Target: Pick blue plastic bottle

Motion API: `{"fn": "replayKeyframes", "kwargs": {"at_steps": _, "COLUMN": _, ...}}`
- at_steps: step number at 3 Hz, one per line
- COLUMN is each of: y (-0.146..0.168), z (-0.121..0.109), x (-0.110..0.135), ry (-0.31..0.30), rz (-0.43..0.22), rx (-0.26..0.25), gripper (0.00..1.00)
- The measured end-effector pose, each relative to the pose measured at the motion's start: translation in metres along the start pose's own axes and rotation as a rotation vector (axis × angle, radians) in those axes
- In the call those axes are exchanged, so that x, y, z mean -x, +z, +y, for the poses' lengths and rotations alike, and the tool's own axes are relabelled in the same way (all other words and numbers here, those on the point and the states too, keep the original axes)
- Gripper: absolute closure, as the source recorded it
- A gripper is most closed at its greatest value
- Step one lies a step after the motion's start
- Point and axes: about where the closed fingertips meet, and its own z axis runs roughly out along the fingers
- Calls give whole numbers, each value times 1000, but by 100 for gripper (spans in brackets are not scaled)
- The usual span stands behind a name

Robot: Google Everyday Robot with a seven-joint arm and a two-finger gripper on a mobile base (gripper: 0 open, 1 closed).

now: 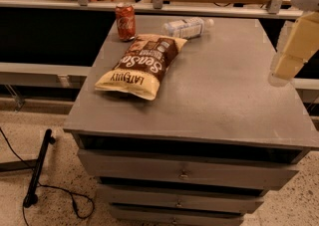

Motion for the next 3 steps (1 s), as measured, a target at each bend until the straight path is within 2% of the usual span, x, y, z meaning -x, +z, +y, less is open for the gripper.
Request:
{"fn": "replayKeyframes", "kwargs": {"at_steps": 1, "y": 0, "z": 0, "x": 0, "ry": 0, "rz": 0, "rx": 0, "gripper": 0}}
{"fn": "replayKeyframes", "kwargs": {"at_steps": 2, "y": 12, "z": -18, "x": 9, "ry": -35, "rz": -7, "rx": 25, "gripper": 0}}
{"fn": "replayKeyframes", "kwargs": {"at_steps": 3, "y": 34, "z": -56, "x": 23, "ry": -120, "rz": 1, "rx": 56, "gripper": 0}}
